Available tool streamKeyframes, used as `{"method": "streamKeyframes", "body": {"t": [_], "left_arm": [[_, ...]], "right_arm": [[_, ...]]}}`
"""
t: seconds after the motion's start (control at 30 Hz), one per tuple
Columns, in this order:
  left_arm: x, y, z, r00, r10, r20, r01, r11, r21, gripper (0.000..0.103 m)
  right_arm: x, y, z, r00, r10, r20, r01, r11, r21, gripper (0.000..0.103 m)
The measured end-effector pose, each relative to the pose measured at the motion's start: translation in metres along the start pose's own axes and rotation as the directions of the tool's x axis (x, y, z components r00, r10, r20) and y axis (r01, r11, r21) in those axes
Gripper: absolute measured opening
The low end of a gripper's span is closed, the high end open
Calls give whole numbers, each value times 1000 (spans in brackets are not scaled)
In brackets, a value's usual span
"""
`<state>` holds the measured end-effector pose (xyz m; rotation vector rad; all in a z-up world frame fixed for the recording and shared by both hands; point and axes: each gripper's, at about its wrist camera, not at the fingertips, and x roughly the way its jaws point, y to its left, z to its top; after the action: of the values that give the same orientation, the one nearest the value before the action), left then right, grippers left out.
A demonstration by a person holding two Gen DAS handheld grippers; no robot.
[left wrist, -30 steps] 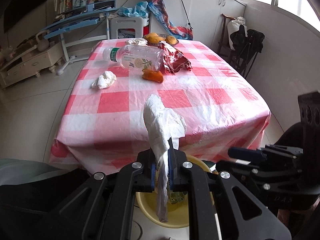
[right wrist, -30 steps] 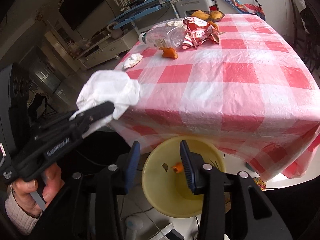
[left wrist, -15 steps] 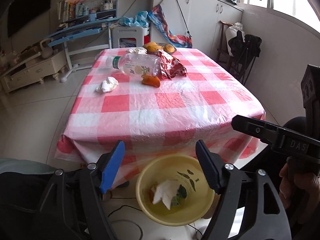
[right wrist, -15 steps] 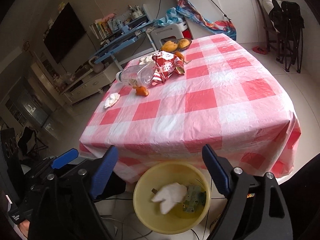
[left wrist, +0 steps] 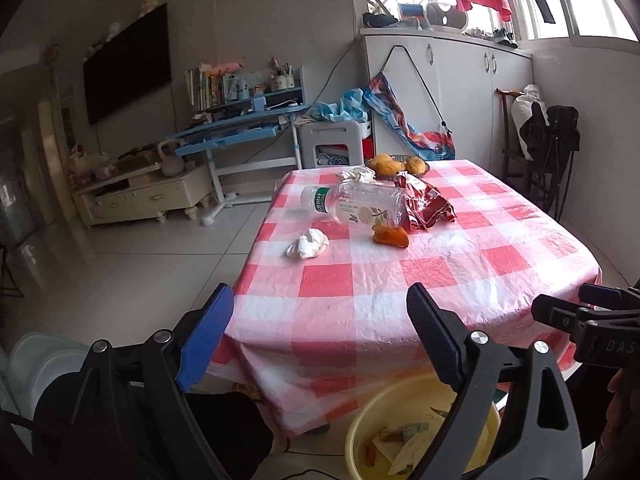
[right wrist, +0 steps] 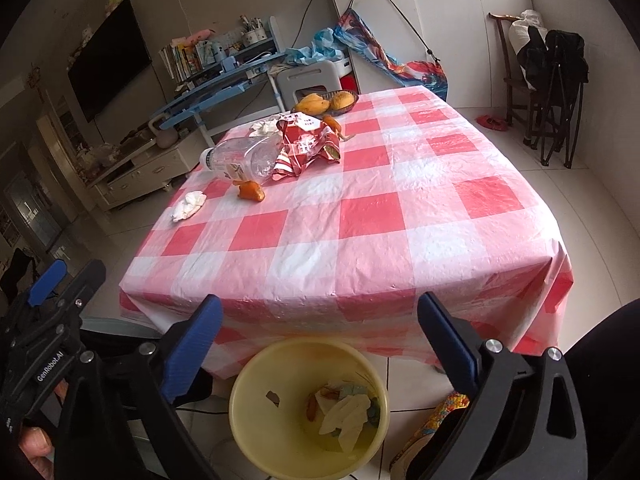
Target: Collect trash
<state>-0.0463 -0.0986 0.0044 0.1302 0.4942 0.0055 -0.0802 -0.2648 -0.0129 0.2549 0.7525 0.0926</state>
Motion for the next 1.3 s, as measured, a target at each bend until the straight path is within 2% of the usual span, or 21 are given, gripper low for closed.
{"method": "streamKeyframes", "body": {"t": [0.3,1.3], "left_arm": [[14,3,-1,999,-16,-43,14,999,-31,89],[19,-1,-6,998,-28,-57,25,999,-38,89]], "right_arm": [[2,11,-1,989,-136,51,140,986,-92,95],[9,22,-6,992,-122,16,123,983,-133,95]]}}
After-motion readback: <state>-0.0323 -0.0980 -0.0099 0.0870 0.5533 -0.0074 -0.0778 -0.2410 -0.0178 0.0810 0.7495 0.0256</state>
